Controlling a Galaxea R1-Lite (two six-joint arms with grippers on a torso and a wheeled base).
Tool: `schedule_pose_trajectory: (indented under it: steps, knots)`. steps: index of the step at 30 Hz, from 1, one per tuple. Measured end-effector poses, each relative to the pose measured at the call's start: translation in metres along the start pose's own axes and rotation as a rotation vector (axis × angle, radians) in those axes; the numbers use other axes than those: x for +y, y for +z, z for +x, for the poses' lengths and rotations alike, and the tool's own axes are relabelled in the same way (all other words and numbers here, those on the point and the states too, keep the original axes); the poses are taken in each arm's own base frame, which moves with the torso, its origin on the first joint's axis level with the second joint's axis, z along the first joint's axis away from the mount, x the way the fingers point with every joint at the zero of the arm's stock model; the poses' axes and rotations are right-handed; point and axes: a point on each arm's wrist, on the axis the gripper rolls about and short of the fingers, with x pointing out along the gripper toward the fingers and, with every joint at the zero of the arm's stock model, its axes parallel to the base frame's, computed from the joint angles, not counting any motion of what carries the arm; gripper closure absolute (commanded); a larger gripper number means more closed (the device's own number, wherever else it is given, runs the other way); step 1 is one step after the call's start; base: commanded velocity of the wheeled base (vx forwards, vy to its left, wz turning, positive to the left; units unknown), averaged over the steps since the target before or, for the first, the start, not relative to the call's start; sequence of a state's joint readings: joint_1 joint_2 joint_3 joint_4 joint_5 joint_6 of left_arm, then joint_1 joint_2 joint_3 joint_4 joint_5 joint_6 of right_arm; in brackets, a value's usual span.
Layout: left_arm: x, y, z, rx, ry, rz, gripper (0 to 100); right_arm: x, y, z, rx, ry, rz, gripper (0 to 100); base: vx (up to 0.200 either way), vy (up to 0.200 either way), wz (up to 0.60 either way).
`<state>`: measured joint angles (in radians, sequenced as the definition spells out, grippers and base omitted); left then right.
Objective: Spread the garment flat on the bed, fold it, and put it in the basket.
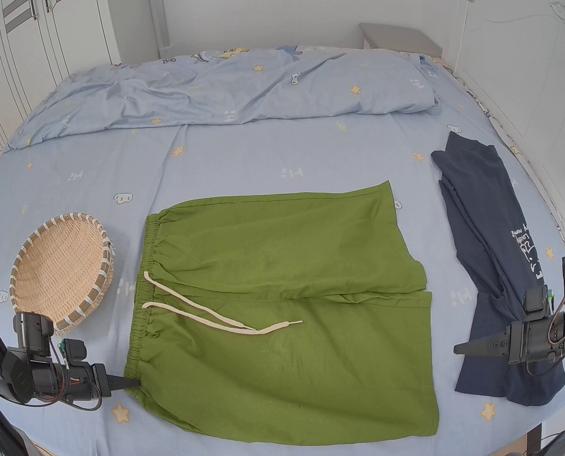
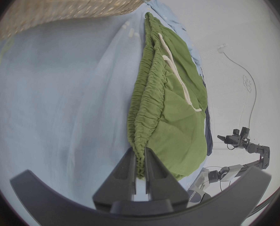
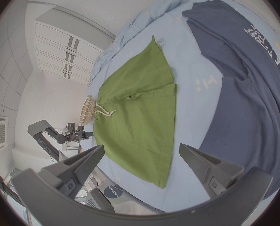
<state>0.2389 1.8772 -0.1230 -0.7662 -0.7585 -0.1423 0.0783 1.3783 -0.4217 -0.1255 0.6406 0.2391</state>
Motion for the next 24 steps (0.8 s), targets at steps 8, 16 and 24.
schedule_pose_trajectory:
  steps: [8, 16, 24]
  knots:
    - [0.001, -0.015, -0.012, -0.038, 0.019, 0.006, 100, -0.013, -0.027, 0.009, 0.112, -0.019, 0.065, 0, 0.000, 0.000, 0.00]
    - [0.006, -0.017, -0.019, -0.066, 0.019, -0.001, 100, -0.023, -0.047, 0.020, 0.214, -0.030, 0.112, 0, 0.000, 0.000, 0.00]
    - [0.007, -0.016, -0.019, -0.072, 0.017, 0.000, 100, -0.029, -0.056, 0.041, 0.250, -0.001, 0.060, 0, 0.000, 0.000, 0.00]
